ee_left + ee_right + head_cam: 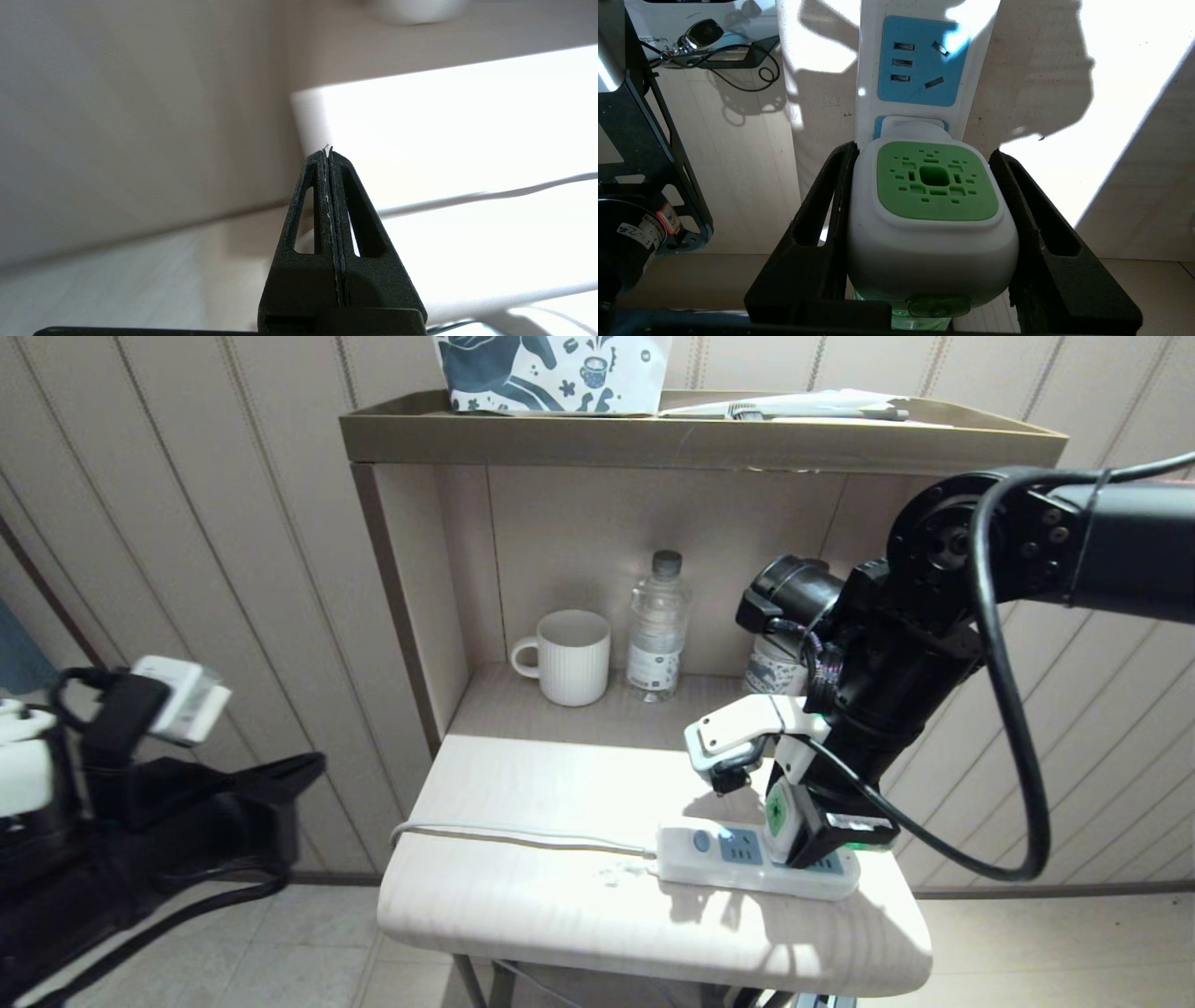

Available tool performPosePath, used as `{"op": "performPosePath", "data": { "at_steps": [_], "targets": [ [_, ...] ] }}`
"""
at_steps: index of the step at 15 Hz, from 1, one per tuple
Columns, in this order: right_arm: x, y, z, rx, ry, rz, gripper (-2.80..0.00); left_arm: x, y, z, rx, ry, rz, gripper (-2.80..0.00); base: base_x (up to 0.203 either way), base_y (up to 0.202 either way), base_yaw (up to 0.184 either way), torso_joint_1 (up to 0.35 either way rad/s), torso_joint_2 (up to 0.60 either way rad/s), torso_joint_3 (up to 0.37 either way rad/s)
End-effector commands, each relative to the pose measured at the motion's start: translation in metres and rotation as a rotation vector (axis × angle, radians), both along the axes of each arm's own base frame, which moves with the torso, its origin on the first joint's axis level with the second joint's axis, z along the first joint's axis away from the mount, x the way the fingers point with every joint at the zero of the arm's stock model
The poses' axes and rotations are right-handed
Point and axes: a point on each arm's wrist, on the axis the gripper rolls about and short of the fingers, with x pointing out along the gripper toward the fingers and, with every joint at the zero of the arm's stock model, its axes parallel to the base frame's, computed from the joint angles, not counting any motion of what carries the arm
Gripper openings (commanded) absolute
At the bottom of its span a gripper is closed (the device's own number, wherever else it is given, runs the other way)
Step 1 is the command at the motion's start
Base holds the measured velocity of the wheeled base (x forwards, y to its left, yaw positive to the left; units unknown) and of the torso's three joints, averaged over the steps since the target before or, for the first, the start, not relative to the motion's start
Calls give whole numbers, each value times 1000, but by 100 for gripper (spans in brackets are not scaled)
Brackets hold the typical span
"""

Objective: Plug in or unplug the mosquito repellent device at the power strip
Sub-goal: Hold the socket with your left hand and unplug it with your right hand

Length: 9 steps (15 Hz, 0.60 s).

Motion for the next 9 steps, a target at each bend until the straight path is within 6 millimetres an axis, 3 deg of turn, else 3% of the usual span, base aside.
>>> {"op": "performPosePath", "data": {
  "at_steps": [1, 6, 9],
  "targets": [
    [2, 0, -3, -6, 8, 1, -280, 23, -57, -36, 36, 33, -105, -280, 0, 0, 0, 0, 0, 0],
    [4, 0, -2, 2, -4, -2, -280, 28, -147, -73, 11, 37, -147, -280, 0, 0, 0, 0, 0, 0],
    [5, 0, -4, 0, -1, -5, -280, 13, -189, -93, -11, 13, -162, -280, 0, 0, 0, 0, 0, 0]
  ]
}}
